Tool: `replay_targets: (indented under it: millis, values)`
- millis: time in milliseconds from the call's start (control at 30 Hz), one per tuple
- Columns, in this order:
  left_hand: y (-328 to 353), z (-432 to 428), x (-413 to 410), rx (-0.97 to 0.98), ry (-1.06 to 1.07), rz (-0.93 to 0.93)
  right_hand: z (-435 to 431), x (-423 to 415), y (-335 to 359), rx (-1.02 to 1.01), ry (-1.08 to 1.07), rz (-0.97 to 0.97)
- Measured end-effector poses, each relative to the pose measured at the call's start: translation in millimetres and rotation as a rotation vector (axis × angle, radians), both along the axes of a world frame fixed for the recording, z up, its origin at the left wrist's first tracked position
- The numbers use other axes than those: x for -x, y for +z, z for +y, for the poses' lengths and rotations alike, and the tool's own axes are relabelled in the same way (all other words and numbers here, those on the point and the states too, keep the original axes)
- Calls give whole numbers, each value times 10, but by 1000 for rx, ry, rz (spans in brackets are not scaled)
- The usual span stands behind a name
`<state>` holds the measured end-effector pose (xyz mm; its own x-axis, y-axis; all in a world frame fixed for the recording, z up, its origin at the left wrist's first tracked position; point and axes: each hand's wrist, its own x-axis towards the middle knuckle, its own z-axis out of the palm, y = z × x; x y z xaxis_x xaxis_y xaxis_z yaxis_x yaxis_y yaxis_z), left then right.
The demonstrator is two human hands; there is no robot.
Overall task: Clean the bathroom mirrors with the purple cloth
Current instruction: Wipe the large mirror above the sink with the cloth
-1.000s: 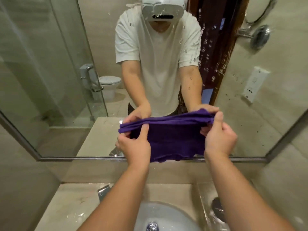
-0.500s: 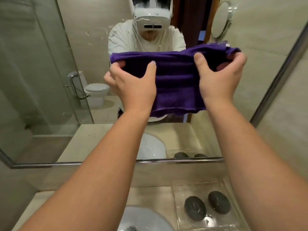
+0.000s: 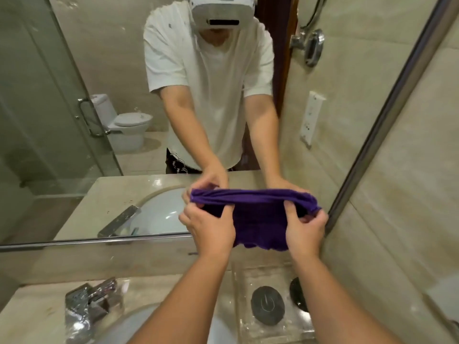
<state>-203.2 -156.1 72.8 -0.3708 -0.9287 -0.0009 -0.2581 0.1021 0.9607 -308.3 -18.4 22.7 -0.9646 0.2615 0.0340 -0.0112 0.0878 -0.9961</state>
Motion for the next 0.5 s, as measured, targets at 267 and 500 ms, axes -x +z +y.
replay_targets:
  millis: [267,500]
  values:
    - [-545,319,293,-405,-115,-6,412,218,-288,-45,12,-24]
    - [558,530,504,-487,-117,509,276,349,940,85,-187,357]
